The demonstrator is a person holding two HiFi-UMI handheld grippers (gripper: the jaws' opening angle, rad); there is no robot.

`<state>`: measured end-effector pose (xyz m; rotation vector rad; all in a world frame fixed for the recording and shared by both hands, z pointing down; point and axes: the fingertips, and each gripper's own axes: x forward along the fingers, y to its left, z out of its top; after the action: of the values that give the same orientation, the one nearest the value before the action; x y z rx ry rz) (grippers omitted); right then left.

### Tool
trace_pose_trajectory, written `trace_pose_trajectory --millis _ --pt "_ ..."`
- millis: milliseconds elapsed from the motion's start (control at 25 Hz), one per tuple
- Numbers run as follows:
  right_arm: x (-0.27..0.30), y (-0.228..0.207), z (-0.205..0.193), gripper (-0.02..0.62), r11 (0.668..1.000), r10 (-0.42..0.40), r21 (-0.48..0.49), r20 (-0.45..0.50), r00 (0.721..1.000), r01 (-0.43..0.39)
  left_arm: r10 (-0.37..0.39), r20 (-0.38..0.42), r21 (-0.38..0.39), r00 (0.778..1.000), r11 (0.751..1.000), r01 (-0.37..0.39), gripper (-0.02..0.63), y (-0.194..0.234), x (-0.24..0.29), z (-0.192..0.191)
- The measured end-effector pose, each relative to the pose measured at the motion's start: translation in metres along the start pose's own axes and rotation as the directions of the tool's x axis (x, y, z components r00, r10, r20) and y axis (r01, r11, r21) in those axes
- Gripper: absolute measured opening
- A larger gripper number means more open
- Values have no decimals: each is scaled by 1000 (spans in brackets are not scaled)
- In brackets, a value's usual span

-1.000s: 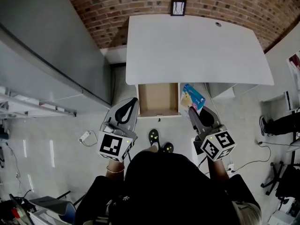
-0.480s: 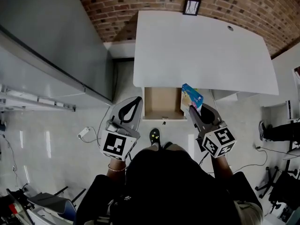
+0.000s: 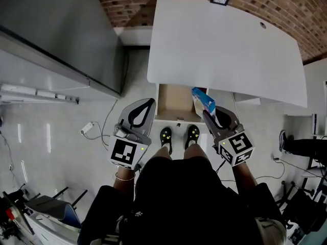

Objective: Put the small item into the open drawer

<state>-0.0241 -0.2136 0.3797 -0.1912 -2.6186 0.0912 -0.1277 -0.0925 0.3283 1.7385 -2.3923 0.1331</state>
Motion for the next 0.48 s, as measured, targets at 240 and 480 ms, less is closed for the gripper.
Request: trace_pose_trajectory --millis 240,480 --pt "18 -8 -19 95 994 80 -69 -68 994 -85 73 -33 -29 997 997 -74 -9 5 5 -18" --pt "42 -19 -45 95 981 146 -107 -129 981 -160 130 -69 -33 989 991 -133 -9 10 10 -37"
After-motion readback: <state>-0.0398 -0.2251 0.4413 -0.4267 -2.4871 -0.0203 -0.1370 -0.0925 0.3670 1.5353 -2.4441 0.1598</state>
